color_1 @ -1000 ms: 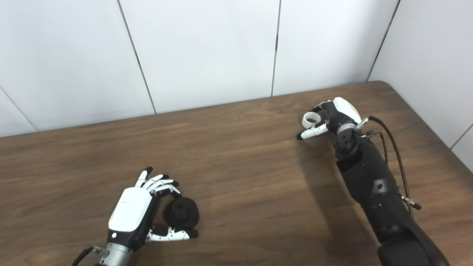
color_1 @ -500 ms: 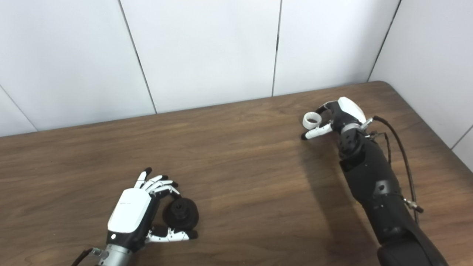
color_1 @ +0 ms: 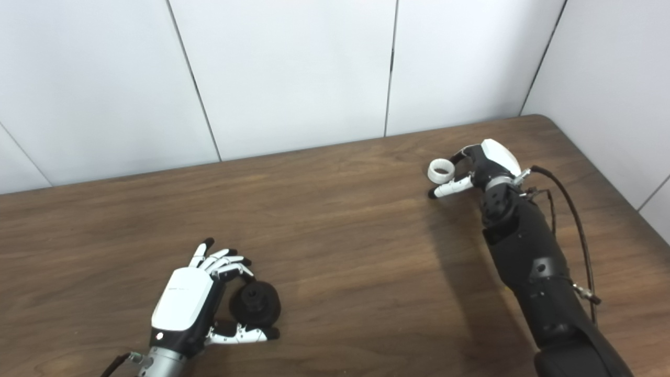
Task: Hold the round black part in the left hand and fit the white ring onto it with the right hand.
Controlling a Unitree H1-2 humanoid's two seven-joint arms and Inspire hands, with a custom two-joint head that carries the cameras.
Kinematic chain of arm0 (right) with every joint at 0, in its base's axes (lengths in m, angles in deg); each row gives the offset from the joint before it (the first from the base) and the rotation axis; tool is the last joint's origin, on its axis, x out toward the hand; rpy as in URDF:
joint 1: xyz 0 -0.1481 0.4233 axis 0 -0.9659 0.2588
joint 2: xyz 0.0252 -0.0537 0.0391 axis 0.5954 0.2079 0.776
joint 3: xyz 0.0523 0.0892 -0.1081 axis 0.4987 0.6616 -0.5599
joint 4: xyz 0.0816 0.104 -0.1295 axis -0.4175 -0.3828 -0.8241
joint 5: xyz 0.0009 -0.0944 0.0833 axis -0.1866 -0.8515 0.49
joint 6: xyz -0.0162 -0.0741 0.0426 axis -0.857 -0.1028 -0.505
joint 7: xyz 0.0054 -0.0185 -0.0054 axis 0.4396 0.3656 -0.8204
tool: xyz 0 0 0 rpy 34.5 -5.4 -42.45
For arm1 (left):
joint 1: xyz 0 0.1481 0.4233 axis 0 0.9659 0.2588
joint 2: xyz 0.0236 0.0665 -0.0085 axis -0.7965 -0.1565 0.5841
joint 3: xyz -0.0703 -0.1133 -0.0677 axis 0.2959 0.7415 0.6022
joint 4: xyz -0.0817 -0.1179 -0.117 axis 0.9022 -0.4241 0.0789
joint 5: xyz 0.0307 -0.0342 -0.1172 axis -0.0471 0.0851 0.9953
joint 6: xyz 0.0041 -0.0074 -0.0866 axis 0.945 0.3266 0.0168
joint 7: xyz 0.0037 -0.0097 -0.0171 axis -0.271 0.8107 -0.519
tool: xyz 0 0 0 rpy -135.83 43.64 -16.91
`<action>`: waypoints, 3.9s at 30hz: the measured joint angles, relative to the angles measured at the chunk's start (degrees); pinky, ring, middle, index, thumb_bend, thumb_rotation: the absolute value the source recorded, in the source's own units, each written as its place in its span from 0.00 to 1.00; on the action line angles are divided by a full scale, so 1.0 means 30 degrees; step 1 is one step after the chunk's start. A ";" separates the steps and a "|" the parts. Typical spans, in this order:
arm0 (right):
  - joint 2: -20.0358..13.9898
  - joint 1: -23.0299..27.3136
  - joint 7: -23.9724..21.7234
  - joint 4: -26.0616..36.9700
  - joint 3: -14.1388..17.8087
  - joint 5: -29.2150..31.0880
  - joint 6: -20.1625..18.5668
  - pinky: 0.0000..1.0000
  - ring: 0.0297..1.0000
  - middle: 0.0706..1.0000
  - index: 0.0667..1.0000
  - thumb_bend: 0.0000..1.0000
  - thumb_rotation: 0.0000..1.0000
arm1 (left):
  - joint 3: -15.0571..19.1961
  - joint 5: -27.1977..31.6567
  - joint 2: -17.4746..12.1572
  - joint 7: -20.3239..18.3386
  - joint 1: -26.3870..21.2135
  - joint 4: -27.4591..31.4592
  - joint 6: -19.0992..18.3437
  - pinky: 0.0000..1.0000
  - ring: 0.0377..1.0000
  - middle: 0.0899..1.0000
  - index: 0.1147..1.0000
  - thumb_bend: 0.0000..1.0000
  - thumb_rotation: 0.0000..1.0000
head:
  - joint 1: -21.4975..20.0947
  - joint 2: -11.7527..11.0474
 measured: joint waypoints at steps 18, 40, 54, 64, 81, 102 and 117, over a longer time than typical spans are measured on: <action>0.0172 0.0155 0.0165 -0.0098 -0.0219 0.0384 -0.0002 1.00 0.99 0.90 0.61 0.75 0.19 | -0.0002 -0.0003 -0.0017 -0.0002 0.0035 0.0032 -0.0012 1.00 0.84 0.72 0.42 0.53 0.06 | 0.0088 0.0000; 0.0147 0.0024 0.0729 0.0143 -0.0461 0.1227 0.0000 1.00 0.92 0.79 0.45 0.52 0.13 | -0.0021 -0.0029 -0.0014 -0.0040 0.0094 0.0115 -0.0154 1.00 0.84 0.72 0.42 0.53 0.06 | 0.0175 0.0147; -0.0187 -0.1854 0.0029 0.3956 -0.1622 0.1687 0.0100 1.00 0.94 0.82 0.45 0.52 0.14 | -0.0030 -0.0136 0.0007 0.0009 0.0139 0.0149 -0.0194 1.00 0.84 0.72 0.42 0.53 0.06 | 0.0468 0.0293; -0.0283 -0.2999 -0.1963 0.9681 -0.2886 0.1553 0.0071 0.94 0.95 0.81 0.45 0.52 0.13 | -0.0029 -0.0388 0.0140 -0.0034 0.0251 0.0289 -0.0548 1.00 0.84 0.72 0.42 0.52 0.06 | 0.1025 0.0703; 0.2529 -0.4735 -0.8088 1.6581 -0.4173 -0.0387 0.0001 0.96 0.96 0.84 0.45 0.52 0.14 | -0.0503 -0.1128 0.0522 -0.0072 0.0571 0.0749 -0.1370 1.00 0.85 0.73 0.42 0.53 0.06 | 0.2460 0.1348; 0.5357 -0.5552 -0.8120 1.6460 -0.7532 -0.0694 0.0132 1.00 0.98 0.85 0.45 0.52 0.13 | -0.0884 -0.1578 0.1045 0.0060 0.0535 0.0710 -0.1785 1.00 0.85 0.73 0.42 0.53 0.06 | 0.3750 0.1641; 0.5608 -0.5549 -0.7445 1.5670 -0.8030 -0.0748 0.0163 1.00 0.99 0.85 0.45 0.52 0.13 | -0.1002 -0.1829 0.1305 0.0035 0.0527 0.0680 -0.1990 1.00 0.86 0.74 0.42 0.53 0.06 | 0.3984 0.1699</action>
